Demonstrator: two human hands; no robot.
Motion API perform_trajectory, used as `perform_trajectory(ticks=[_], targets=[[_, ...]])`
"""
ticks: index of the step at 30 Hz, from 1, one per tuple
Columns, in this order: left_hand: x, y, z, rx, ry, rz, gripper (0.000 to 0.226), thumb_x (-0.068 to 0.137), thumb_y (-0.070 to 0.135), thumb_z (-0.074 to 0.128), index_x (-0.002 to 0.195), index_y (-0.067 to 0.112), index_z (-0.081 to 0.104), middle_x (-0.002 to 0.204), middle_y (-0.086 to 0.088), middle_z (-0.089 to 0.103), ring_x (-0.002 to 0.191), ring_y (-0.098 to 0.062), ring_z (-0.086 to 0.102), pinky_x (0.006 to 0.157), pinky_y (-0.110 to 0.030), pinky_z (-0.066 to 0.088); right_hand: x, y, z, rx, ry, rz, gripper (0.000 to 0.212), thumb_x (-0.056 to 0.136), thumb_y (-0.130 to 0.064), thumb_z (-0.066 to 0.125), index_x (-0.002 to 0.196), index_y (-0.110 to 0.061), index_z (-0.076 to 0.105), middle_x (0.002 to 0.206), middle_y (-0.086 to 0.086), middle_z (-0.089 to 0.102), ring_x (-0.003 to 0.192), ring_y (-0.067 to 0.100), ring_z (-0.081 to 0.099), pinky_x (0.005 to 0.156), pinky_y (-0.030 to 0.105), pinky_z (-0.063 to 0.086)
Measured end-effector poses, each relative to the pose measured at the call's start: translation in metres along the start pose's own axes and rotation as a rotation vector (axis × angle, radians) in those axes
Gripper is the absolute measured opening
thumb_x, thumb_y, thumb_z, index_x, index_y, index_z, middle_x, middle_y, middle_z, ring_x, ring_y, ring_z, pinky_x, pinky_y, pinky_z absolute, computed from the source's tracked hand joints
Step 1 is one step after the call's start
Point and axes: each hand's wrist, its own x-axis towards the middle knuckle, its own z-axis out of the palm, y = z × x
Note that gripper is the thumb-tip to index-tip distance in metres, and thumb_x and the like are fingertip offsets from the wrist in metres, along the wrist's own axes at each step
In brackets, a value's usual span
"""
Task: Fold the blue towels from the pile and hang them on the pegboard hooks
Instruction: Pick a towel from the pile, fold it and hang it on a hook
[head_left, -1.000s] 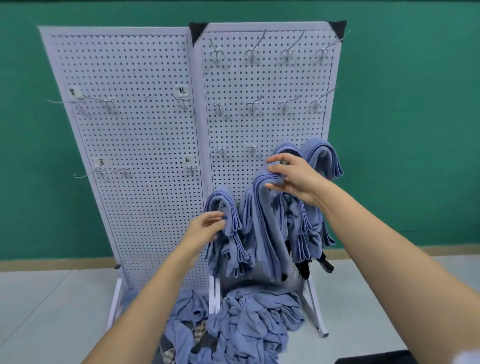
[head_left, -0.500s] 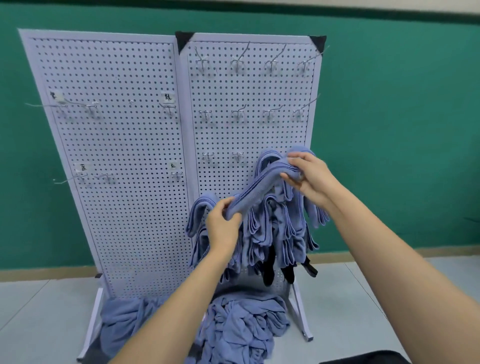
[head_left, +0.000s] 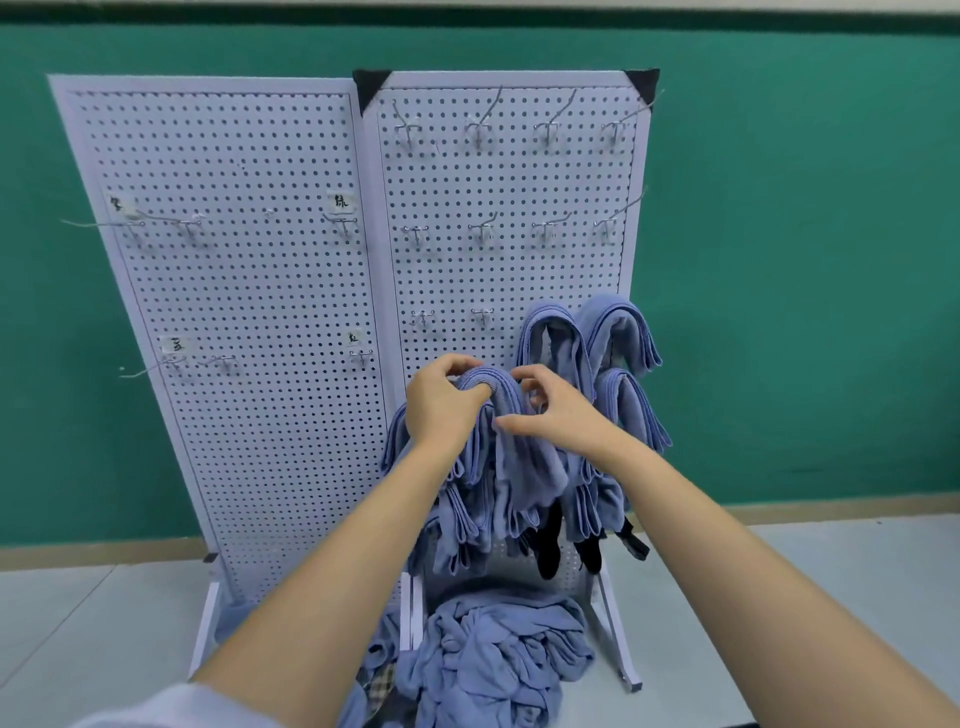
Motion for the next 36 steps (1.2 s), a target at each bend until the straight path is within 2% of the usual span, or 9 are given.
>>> perform_trajectory(ticks=[3,6,10,14,21,26,31,34,36], targets=[[0.005,0.000,0.003,0.009,-0.038,0.028,0.019,0.074,0.014,0.070,0.088,0.027,0.069,0.089,0.010,0.069,0.076,-0.010,0.061,0.067,-0.038,0.057,0.011,0.003,0.010,-0.144,0.119,-0.051,0.047,0.081,-0.028,0.070,0.123,-0.020,0.050,0.109,-0.002,0.055,0.093,0.012,0.052,0.077,0.028,0.043],[0.012,-0.006,0.005,0.021,-0.094,0.067,0.023,0.074,0.011,0.071,0.092,0.025,0.071,0.087,0.011,0.069,0.069,-0.009,0.060,0.067,-0.036,0.056,0.020,0.006,0.010,-0.173,0.211,-0.064,0.027,0.091,-0.019,0.052,0.118,-0.019,0.055,0.108,0.002,0.063,0.094,0.019,0.057,0.081,0.041,0.050],[0.022,-0.018,0.006,0.038,-0.188,0.119,0.031,0.075,0.007,0.070,0.097,0.028,0.067,0.090,0.013,0.067,0.075,-0.005,0.062,0.068,-0.028,0.056,0.031,0.011,0.001,-0.175,0.258,-0.063,0.024,0.097,-0.019,0.043,0.116,-0.019,0.057,0.104,0.001,0.065,0.080,0.017,0.057,0.074,0.038,0.049],[0.041,-0.011,0.010,-0.066,-0.124,0.164,0.026,0.080,0.005,0.069,0.102,0.017,0.071,0.087,0.009,0.069,0.078,-0.004,0.063,0.072,-0.022,0.055,0.049,0.005,-0.007,-0.100,0.301,-0.082,0.024,0.097,-0.016,0.042,0.115,-0.018,0.057,0.103,0.004,0.065,0.091,0.024,0.060,0.082,0.044,0.049],[0.099,0.025,0.023,-0.259,0.052,0.174,0.030,0.080,-0.001,0.062,0.104,0.015,0.070,0.085,0.007,0.069,0.076,-0.007,0.064,0.075,-0.027,0.057,0.104,-0.030,-0.021,0.060,0.488,-0.101,0.030,0.094,-0.005,0.043,0.121,-0.012,0.056,0.101,0.002,0.061,0.086,0.016,0.054,0.064,0.018,0.039],[0.136,0.005,0.048,-0.268,0.080,0.138,0.032,0.081,-0.003,0.059,0.105,0.016,0.070,0.089,0.001,0.071,0.082,-0.019,0.068,0.078,-0.039,0.058,0.143,-0.020,-0.009,-0.004,0.464,-0.039,0.029,0.094,0.000,0.041,0.119,-0.004,0.056,0.102,0.009,0.060,0.085,0.018,0.049,0.059,0.020,0.031],[0.144,-0.036,0.071,-0.273,0.042,0.094,0.037,0.083,-0.007,0.055,0.112,0.012,0.068,0.103,-0.005,0.070,0.083,-0.012,0.063,0.081,-0.029,0.056,0.163,0.017,0.017,-0.039,0.413,0.056,0.025,0.093,0.002,0.036,0.108,-0.003,0.056,0.092,0.013,0.060,0.076,0.022,0.049,0.064,0.029,0.037],[0.137,-0.052,0.080,-0.279,0.029,0.134,0.040,0.084,-0.006,0.058,0.118,0.014,0.064,0.105,0.004,0.065,0.085,-0.004,0.060,0.082,-0.018,0.050,0.162,0.036,0.029,0.039,0.379,0.050,0.025,0.095,-0.001,0.039,0.114,-0.011,0.052,0.081,0.003,0.054,0.064,0.014,0.044,0.054,0.021,0.035],[0.133,-0.063,0.082,-0.250,0.030,0.156,0.045,0.084,0.001,0.063,0.127,0.016,0.057,0.115,0.005,0.061,0.099,-0.005,0.058,0.089,-0.018,0.047,0.155,0.044,0.036,0.112,0.419,0.016,0.035,0.094,-0.005,0.048,0.128,-0.013,0.046,0.094,0.000,0.057,0.076,0.011,0.052,0.060,0.013,0.039]])
